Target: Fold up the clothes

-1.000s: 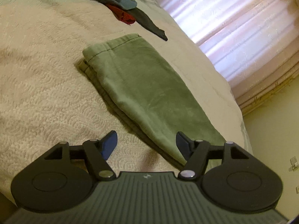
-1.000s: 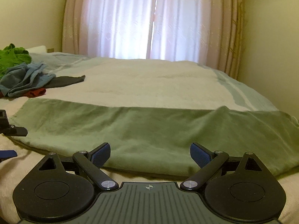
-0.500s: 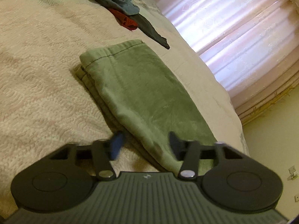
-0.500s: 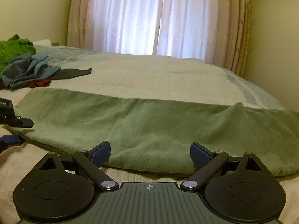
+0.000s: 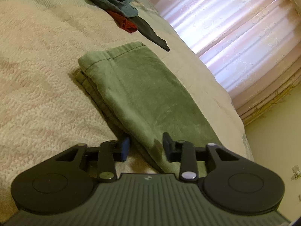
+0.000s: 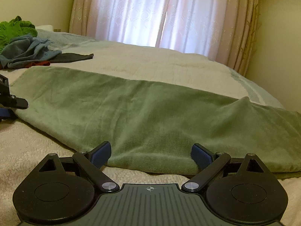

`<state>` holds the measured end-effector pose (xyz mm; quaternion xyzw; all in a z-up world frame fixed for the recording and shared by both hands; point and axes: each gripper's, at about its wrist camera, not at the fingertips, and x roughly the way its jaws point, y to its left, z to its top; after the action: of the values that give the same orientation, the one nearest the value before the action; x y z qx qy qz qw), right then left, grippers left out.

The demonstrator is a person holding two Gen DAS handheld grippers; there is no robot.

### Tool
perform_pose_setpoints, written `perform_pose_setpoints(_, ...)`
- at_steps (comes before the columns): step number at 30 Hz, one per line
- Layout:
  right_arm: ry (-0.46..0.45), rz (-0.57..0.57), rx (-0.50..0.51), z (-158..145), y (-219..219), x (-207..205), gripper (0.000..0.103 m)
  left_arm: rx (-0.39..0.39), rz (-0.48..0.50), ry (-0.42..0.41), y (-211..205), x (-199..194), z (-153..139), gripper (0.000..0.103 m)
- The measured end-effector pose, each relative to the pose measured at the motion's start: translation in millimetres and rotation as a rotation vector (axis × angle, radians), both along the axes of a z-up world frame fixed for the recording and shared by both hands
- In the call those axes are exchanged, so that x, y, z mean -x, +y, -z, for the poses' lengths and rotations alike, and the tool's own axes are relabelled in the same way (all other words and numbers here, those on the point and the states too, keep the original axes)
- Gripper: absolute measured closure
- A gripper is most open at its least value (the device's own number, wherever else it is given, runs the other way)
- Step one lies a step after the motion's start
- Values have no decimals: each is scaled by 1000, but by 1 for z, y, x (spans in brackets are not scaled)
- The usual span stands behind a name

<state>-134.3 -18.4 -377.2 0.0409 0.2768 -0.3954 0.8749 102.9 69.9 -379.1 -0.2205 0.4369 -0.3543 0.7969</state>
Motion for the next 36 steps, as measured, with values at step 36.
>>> perform_pose_setpoints(36, -971, 389, -897, -31, -192, 240, 35, -103, 920, -627, -187, 193, -93, 78)
